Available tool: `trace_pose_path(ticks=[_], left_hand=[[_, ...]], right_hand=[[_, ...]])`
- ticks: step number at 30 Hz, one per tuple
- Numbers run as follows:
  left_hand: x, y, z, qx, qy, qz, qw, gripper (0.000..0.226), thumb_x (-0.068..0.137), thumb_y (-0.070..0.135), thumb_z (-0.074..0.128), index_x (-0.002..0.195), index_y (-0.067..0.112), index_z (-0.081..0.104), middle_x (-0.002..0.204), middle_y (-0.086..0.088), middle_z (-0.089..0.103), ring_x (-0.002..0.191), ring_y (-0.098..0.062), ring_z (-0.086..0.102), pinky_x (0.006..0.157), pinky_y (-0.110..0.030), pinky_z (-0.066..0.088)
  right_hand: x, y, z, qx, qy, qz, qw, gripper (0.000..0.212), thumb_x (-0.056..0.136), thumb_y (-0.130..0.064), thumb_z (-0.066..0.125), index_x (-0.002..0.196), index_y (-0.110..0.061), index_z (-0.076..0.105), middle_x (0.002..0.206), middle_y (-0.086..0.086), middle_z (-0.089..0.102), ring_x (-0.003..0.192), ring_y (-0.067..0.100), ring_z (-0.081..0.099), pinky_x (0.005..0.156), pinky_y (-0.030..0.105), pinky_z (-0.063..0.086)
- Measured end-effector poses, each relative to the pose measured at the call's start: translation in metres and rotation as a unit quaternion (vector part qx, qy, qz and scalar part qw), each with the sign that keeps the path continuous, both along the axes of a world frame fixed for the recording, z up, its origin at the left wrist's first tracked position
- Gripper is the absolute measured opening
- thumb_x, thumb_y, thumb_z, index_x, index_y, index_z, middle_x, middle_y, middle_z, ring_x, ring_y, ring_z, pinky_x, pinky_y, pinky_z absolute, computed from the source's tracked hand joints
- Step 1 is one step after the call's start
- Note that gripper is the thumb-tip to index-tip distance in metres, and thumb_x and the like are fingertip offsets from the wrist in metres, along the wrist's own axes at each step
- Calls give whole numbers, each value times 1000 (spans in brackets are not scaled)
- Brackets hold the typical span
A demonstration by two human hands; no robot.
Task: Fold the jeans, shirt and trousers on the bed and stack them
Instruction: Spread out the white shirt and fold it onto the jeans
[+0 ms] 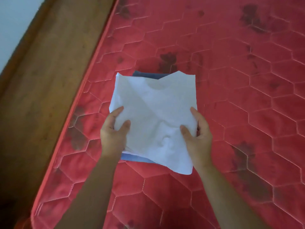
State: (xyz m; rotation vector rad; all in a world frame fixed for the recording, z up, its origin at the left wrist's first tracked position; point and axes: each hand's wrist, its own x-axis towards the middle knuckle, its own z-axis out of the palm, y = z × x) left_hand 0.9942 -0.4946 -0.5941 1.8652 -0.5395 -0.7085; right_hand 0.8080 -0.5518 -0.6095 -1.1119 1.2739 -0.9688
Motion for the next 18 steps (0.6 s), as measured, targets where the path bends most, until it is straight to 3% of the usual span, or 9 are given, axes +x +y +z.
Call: trace_pose_path(ticks=[4, 7, 10, 13, 15, 18], left_hand=[[37, -8, -32, 19, 29, 12, 999, 39, 82, -2, 63, 112, 24, 61, 97, 18, 60, 75, 12, 59, 70, -12, 51], [54, 0, -57, 86, 32, -10, 996, 39, 81, 8, 68, 108, 35, 61, 104, 12, 63, 93, -8, 62, 89, -35, 52], [58, 7, -66, 104, 32, -28, 994, 39, 80, 14, 70, 103, 45, 59, 100, 6, 62, 90, -17, 59, 89, -44, 51], [57, 9, -64, 102, 23, -30, 994, 39, 81, 13, 69, 105, 42, 60, 96, 9, 62, 80, -10, 59, 78, -26, 54], [54, 11, -62, 112, 8, -39, 993, 38, 82, 12, 67, 113, 32, 60, 100, 15, 60, 84, -4, 58, 73, -11, 48], [54, 16, -65, 178, -78, -92, 977, 42, 85, 18, 64, 126, 26, 55, 117, 9, 50, 100, -6, 48, 84, -13, 37]], right_hand=[[27, -11, -35, 13, -2, -14, 1000, 51, 82, 1, 63, 120, -30, 52, 123, -16, 54, 117, 0, 50, 96, 12, 42], [25, -7, -56, 11, 45, 18, 999, 51, 85, -5, 63, 128, -27, 48, 124, -29, 48, 120, -9, 45, 100, 12, 37], [16, -5, -64, -2, 75, 35, 997, 50, 86, -8, 62, 128, -31, 46, 127, -32, 45, 124, -8, 42, 104, 19, 35], [13, -5, -62, -2, 71, 18, 997, 51, 86, -5, 62, 122, -38, 47, 127, -25, 48, 125, 1, 45, 108, 29, 36], [11, -4, -61, 4, 73, 14, 997, 52, 86, -5, 61, 120, -41, 47, 127, -25, 48, 125, -1, 45, 108, 27, 35], [8, 1, -60, 10, 107, 62, 992, 52, 88, -11, 59, 125, -43, 40, 128, -31, 41, 122, -14, 38, 107, 15, 30]])
